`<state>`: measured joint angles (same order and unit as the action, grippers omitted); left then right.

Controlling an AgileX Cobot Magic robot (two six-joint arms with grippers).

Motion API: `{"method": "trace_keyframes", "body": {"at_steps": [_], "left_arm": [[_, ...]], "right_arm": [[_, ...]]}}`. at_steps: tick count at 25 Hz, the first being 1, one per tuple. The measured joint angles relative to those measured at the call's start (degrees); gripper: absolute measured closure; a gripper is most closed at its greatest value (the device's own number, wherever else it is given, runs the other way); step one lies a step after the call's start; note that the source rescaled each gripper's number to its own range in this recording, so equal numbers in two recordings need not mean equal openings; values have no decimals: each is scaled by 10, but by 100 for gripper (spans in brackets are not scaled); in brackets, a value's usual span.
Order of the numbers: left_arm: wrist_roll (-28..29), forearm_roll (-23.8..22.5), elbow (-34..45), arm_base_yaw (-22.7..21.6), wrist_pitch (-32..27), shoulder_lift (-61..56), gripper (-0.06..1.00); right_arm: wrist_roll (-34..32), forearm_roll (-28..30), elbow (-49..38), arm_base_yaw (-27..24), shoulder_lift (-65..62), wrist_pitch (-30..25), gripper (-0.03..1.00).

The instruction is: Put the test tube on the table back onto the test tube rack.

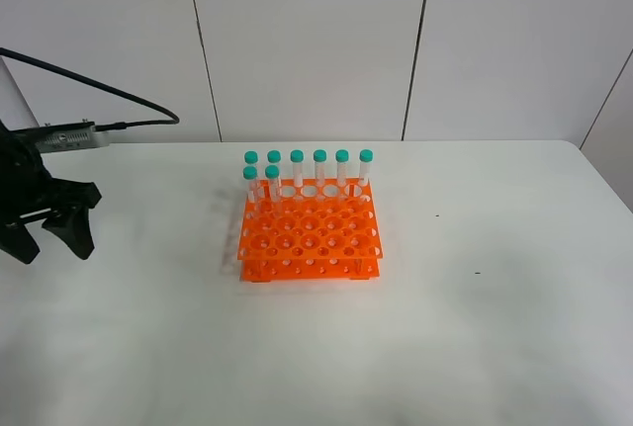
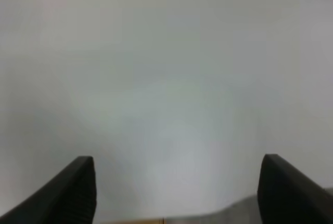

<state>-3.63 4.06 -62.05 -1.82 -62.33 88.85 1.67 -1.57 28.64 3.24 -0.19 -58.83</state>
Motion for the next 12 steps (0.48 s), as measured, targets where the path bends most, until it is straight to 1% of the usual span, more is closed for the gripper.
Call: {"method": "trace_keyframes", "body": {"at_steps": [3,8,12], "left_arm": [[2,1,72,0,-10,-97,-2],[6,1,204,0,0,-299,-2],[13,1,307,0,49,-452,-2]], "right_arm": [[0,0,0,0,0,0,-3],[0,0,0,0,0,0,-3],[0,0,0,0,0,0,-3]]}}
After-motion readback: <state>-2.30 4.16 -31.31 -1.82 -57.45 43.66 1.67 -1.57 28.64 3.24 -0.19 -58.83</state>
